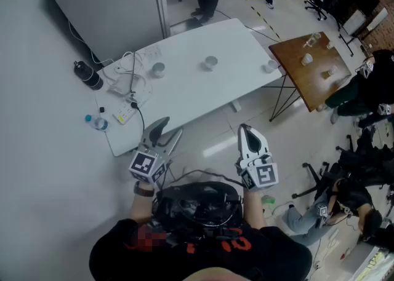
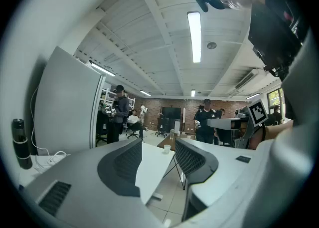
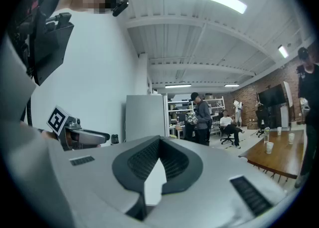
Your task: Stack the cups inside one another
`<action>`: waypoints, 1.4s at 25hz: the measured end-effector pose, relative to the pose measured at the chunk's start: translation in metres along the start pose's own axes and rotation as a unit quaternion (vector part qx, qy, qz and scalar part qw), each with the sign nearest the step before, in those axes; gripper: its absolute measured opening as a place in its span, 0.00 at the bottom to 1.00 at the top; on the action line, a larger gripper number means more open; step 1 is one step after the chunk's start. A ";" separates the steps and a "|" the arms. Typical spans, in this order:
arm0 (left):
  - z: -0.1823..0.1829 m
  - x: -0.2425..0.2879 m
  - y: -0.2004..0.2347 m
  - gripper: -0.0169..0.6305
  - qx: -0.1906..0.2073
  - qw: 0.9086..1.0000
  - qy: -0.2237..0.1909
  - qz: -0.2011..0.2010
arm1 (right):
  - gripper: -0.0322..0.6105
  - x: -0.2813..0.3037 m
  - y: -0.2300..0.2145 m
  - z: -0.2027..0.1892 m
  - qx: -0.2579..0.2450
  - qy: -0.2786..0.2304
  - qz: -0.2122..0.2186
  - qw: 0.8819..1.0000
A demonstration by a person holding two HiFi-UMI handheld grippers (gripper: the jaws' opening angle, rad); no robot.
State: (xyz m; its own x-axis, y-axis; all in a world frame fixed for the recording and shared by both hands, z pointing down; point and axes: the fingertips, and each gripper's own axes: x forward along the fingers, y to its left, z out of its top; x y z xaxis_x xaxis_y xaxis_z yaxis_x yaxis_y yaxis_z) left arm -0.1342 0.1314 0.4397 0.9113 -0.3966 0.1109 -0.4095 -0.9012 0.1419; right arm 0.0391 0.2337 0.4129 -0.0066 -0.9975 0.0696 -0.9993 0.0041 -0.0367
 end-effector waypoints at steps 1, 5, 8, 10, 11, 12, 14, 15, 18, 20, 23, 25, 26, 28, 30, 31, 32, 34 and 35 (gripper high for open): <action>0.000 0.002 0.008 0.36 -0.003 1.000 -0.003 0.008 | 0.06 0.006 -0.001 0.000 0.001 0.002 0.000 1.000; -0.002 0.012 0.035 0.36 -0.013 0.999 -0.011 0.030 | 0.06 0.033 -0.008 -0.009 0.006 0.014 0.009 1.000; -0.006 0.024 0.054 0.36 -0.014 0.999 -0.003 0.048 | 0.06 0.058 -0.010 -0.015 0.011 0.019 0.032 0.999; -0.003 0.036 0.068 0.36 -0.014 0.998 -0.001 0.061 | 0.06 0.079 -0.016 -0.013 0.014 0.009 0.045 0.999; -0.001 0.043 0.075 0.36 -0.013 0.998 -0.001 0.066 | 0.06 0.089 -0.021 -0.012 0.015 0.004 0.052 0.999; 0.003 0.051 0.082 0.36 -0.011 0.997 -0.002 0.072 | 0.06 0.101 -0.027 -0.013 0.016 0.003 0.060 0.998; 0.012 0.067 0.097 0.36 -0.007 0.996 -0.004 0.089 | 0.06 0.127 -0.037 -0.014 0.023 0.007 0.079 0.997; 0.019 0.075 0.105 0.36 -0.005 0.995 -0.007 0.096 | 0.06 0.141 -0.042 -0.011 0.027 0.008 0.089 0.996; 0.042 0.101 0.125 0.36 0.008 0.994 -0.014 0.107 | 0.06 0.182 -0.054 0.007 0.026 -0.008 0.114 0.993; 0.056 0.112 0.133 0.36 0.022 0.993 -0.014 0.115 | 0.06 0.201 -0.057 0.015 0.024 -0.010 0.129 0.991; 0.067 0.123 0.142 0.36 0.033 0.990 -0.022 0.133 | 0.06 0.223 -0.063 0.019 0.010 -0.017 0.154 0.988; 0.068 0.128 0.148 0.36 0.028 0.989 -0.025 0.141 | 0.06 0.236 -0.067 0.022 0.011 -0.022 0.162 0.986; 0.066 0.130 0.150 0.36 0.024 0.989 -0.022 0.144 | 0.06 0.240 -0.067 0.024 0.016 -0.021 0.162 0.986; 0.062 0.133 0.156 0.36 0.016 0.989 -0.015 0.146 | 0.06 0.247 -0.068 0.025 0.026 -0.013 0.160 0.987; 0.062 0.137 0.165 0.36 0.012 0.989 -0.011 0.144 | 0.06 0.255 -0.068 0.023 0.029 -0.007 0.160 0.987; 0.063 0.139 0.169 0.36 0.013 0.990 -0.011 0.141 | 0.06 0.259 -0.067 0.022 0.031 -0.005 0.160 0.987; 0.066 0.140 0.173 0.36 0.015 0.990 -0.011 0.138 | 0.06 0.263 -0.065 0.021 0.033 -0.004 0.160 0.987; 0.070 0.140 0.182 0.36 0.021 0.991 -0.014 0.135 | 0.06 0.271 -0.060 0.020 0.035 -0.007 0.161 0.986; 0.071 0.139 0.186 0.36 0.021 0.990 -0.016 0.136 | 0.06 0.274 -0.058 0.020 0.036 -0.007 0.161 0.986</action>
State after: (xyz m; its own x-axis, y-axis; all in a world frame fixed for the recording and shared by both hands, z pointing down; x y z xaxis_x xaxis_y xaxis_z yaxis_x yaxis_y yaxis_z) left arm -0.0808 -0.1033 0.4119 0.7685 -0.6306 0.1088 -0.6387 -0.7663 0.0695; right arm 0.0962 -0.0410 0.4140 -0.3221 -0.9463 0.0282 -0.9403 0.3163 -0.1253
